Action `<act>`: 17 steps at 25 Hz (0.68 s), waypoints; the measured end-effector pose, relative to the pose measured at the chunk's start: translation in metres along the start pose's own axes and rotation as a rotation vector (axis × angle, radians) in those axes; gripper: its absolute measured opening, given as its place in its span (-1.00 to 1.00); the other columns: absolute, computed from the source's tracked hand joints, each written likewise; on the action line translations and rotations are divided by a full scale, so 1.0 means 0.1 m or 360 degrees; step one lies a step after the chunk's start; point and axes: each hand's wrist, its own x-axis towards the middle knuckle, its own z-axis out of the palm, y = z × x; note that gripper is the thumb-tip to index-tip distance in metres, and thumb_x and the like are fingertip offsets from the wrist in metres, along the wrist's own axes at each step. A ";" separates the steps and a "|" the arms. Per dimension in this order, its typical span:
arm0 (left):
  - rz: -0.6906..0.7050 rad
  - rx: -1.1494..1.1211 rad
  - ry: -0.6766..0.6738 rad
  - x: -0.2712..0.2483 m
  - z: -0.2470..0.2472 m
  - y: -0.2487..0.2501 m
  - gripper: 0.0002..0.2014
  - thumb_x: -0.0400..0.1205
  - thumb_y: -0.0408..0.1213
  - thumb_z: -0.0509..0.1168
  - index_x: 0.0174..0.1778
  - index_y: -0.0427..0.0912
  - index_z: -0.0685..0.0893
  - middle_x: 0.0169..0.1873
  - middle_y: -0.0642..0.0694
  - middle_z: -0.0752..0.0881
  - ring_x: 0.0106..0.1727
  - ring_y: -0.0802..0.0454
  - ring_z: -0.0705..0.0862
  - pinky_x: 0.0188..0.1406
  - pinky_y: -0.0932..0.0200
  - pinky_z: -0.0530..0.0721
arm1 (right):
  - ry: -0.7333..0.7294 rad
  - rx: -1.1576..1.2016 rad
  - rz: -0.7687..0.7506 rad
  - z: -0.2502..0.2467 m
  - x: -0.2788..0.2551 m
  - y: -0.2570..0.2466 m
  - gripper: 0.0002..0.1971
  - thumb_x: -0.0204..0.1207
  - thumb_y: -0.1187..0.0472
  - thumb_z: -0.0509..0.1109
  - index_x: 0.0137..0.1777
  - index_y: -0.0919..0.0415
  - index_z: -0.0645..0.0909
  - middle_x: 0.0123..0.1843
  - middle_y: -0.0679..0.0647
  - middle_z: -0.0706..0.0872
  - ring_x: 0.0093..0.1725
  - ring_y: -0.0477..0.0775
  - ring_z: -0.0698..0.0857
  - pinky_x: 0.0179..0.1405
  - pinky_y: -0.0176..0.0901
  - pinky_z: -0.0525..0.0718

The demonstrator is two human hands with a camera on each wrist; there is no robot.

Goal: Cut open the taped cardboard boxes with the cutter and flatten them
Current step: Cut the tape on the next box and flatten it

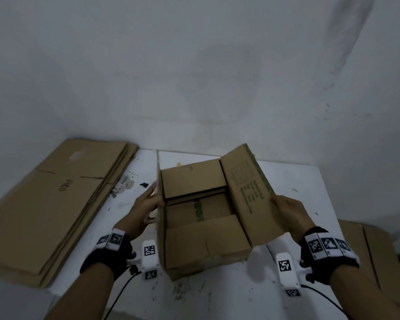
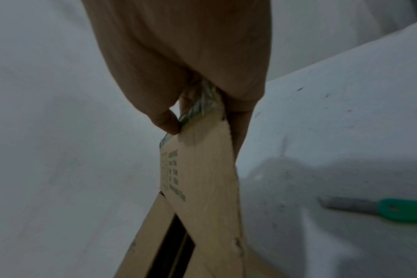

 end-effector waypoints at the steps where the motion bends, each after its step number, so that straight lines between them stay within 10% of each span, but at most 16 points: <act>1: 0.0009 0.0007 -0.0019 -0.03 -0.12 0.03 -0.45 0.55 -0.19 0.39 0.48 0.25 0.57 0.21 0.09 0.76 0.28 -0.05 0.65 0.16 -0.08 0.52 | 0.0066 -0.0090 -0.0006 0.00 0.03 0.08 -0.75 0.73 0.12 0.26 -0.04 0.17 0.74 0.08 0.21 0.77 0.08 0.27 0.70 0.16 0.19 0.72; 6: -0.0112 0.0217 -0.0007 -0.05 -0.83 -0.01 -0.64 0.65 -0.47 0.34 0.35 -0.10 0.68 0.10 -0.17 0.83 0.02 -0.10 0.81 -0.12 0.08 0.71 | 0.0429 -0.0491 -0.0086 0.17 0.00 0.34 -0.74 0.71 0.12 0.26 0.34 0.08 0.57 0.11 0.26 0.68 0.06 0.25 0.59 0.18 0.06 0.60; 11: -0.0090 0.1486 0.0281 0.18 -1.25 -0.48 -0.05 0.33 0.27 0.59 0.60 0.04 0.40 0.36 -0.22 0.61 0.32 -0.21 0.64 0.19 -0.14 0.70 | 0.0644 -0.1352 -0.0463 0.45 -0.12 0.42 -0.71 0.54 0.30 0.37 0.25 0.18 0.63 0.34 0.37 0.46 0.34 0.39 0.37 0.37 0.34 0.38; 17: 0.0438 0.1960 0.0132 0.35 -0.76 -0.69 -0.42 0.58 -0.25 0.42 0.54 -0.05 0.45 0.28 -0.20 0.57 0.21 -0.20 0.60 0.05 -0.02 0.65 | 0.0143 -0.1615 -0.0393 0.82 -0.23 0.42 -0.46 0.64 -0.26 0.21 0.32 0.20 0.49 0.34 0.33 0.54 0.29 0.35 0.56 0.32 0.17 0.57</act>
